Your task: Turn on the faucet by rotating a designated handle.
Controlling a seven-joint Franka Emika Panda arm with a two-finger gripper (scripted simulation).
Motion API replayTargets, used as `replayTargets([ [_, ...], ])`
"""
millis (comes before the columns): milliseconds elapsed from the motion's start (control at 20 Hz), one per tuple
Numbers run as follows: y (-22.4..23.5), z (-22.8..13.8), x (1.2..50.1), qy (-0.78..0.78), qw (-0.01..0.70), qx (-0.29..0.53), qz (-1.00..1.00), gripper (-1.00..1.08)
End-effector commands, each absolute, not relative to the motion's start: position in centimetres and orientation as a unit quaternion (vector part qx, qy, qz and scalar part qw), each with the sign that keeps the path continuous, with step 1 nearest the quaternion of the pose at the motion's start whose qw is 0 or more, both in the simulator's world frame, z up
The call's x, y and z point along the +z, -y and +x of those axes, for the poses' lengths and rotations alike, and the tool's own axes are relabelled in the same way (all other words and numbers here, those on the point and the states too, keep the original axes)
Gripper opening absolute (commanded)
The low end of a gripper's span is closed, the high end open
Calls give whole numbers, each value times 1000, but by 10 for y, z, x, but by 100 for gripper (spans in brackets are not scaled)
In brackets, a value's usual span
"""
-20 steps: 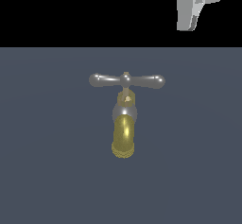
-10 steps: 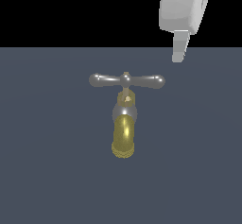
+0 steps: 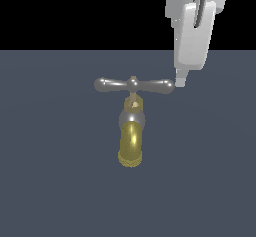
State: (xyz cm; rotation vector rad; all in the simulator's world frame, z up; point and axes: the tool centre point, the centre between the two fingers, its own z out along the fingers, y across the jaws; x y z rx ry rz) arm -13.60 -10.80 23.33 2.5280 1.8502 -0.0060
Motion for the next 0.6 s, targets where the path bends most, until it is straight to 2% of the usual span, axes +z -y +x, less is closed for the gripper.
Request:
replayTargets([
  [0, 108, -130, 224, -611, 4, -2, 792, -100],
  [550, 104, -115, 199, -659, 1, 0, 753, -100],
])
